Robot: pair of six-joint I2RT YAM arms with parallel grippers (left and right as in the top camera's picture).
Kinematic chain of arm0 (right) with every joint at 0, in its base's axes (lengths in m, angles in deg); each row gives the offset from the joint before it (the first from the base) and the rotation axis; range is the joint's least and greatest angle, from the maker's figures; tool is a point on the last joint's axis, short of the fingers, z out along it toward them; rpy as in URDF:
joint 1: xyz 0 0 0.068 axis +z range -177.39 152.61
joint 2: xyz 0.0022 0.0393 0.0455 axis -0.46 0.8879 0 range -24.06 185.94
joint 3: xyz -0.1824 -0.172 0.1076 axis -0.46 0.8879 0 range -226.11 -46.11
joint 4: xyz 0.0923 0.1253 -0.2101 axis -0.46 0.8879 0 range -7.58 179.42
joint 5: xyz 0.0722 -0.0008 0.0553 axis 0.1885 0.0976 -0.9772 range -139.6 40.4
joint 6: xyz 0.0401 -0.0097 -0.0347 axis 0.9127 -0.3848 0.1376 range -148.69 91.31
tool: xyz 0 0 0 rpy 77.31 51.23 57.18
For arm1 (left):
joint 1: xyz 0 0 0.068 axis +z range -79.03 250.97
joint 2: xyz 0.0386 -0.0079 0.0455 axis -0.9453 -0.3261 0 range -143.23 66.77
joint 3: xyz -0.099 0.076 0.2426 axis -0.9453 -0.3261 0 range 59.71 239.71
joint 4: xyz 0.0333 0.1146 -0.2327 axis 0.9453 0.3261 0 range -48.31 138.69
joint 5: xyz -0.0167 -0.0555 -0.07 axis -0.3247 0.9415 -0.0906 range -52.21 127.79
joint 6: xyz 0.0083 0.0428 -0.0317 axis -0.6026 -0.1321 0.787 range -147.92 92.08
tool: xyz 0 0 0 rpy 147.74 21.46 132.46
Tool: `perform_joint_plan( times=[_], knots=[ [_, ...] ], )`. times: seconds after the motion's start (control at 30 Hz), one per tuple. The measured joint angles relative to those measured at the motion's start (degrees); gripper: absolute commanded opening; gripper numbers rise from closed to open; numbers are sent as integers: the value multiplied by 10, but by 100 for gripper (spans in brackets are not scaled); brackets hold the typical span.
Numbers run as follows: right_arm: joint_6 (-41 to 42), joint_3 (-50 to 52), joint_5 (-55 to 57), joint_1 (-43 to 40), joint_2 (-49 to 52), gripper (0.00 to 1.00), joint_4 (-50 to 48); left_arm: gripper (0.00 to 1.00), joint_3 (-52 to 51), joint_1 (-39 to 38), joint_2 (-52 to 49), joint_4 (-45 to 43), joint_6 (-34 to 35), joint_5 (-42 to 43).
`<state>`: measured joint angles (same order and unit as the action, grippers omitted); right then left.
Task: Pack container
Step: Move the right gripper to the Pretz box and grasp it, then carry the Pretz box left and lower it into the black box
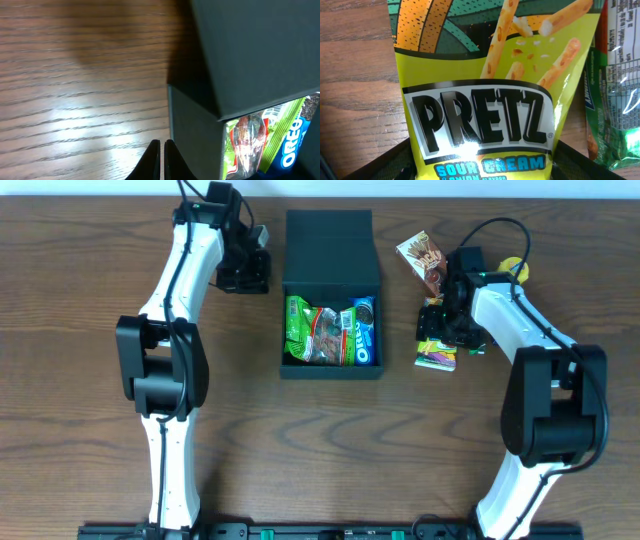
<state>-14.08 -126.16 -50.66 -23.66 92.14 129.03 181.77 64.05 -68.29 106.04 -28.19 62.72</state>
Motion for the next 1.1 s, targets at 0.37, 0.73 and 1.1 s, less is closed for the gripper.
perform_joint_plan(
  times=[0.37,0.73,1.1],
  knots=[
    [1,-85,-5,5,9,72,55,6,0,45,0,22,0,0],
    [5,-263,-5,117,10,70,123,6,0,85,0,45,0,0],
    [58,-264,-9,245,11,69,114,6,0,106,0,45,-2,0]
  ],
)
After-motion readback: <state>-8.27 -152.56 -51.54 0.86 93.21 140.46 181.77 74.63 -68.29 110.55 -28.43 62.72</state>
